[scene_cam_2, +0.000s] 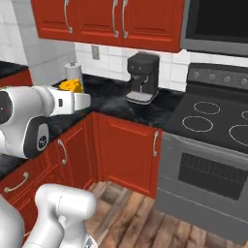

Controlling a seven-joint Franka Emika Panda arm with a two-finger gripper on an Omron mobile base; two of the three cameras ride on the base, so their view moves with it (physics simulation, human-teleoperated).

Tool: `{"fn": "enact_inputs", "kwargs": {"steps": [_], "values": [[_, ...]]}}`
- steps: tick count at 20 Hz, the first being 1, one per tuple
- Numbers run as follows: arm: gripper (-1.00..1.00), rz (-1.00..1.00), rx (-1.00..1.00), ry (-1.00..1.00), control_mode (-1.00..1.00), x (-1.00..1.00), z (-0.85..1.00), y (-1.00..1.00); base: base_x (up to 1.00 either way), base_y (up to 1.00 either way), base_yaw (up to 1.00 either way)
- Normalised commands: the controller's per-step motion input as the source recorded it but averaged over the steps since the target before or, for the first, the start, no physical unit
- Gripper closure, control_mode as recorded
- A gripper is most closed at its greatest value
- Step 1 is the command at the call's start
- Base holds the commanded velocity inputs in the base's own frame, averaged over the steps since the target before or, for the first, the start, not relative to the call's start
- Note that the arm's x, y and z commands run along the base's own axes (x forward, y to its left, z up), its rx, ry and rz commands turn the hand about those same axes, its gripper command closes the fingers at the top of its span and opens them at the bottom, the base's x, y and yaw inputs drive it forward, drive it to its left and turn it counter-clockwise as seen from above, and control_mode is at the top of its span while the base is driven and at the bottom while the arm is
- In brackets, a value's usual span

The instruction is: Take the cheese, steak, and squash from the fridge and place them on the plate on the dining counter to create an appetizer plate.

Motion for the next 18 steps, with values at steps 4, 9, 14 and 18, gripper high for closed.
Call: {"fn": "enact_inputs", "kwargs": {"steps": [4,9,14,18], "values": [[1.00,0.00,0.00,0.00,1.00,0.00,0.00,0.00,-0.11,0.02,0.75],[1.00,0.00,0.00,0.00,1.00,0.00,0.00,0.00,-0.18,0.00,0.73],[1.00,0.00,0.00,0.00,1.00,0.00,0.00,0.00,-0.24,0.03,0.71],[1.00,0.00,0.00,0.00,1.00,0.00,0.00,0.00,-0.24,0.08,0.68]]}}
